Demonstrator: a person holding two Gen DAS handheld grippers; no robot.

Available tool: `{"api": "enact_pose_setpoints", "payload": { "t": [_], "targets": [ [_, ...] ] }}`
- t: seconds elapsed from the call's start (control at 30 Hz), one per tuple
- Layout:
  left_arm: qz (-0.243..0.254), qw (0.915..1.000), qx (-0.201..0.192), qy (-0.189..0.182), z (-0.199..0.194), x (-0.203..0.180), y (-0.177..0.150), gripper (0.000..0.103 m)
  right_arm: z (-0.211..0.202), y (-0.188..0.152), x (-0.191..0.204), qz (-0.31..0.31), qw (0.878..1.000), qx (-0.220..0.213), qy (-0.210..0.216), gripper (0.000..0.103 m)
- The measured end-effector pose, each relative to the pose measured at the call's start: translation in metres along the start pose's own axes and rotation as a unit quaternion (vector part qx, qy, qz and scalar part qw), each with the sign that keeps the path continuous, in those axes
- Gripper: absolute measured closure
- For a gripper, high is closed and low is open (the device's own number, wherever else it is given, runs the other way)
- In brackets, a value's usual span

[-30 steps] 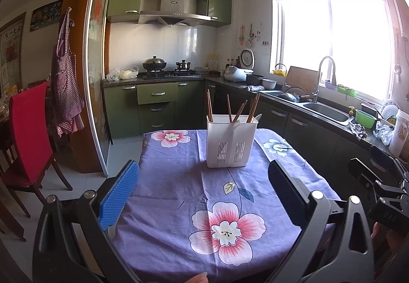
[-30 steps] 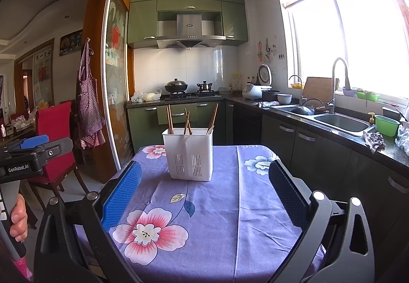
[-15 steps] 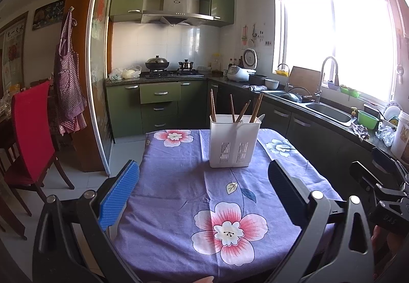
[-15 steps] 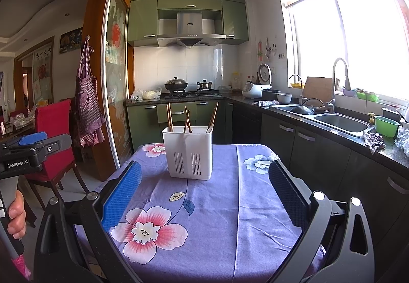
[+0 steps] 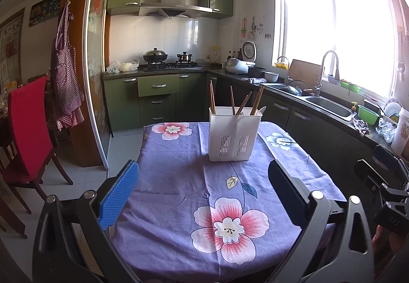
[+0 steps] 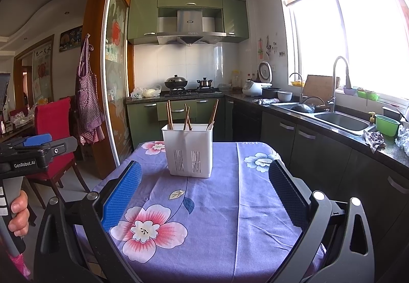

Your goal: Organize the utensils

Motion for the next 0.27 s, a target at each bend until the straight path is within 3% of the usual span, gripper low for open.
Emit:
{"api": "enact_pose_setpoints", "payload": {
  "t": [0.27],
  "targets": [
    [-0.003,0.9997,0.024,-0.005,0.011,0.0,-0.004,0.007,0.003,-0.001,0.0,-0.001,1.0,0.003,-0.002,0.005]
  ]
}}
Point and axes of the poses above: each gripper's, at about its wrist camera, not at the fingertips, and z roughly the way its jaws point, x to its left, y to its top, the point moved 3 cm from there along z, roughly the way its jaws point, and after that the axes turned 4 degrees about -y, right-handed, at the moved point
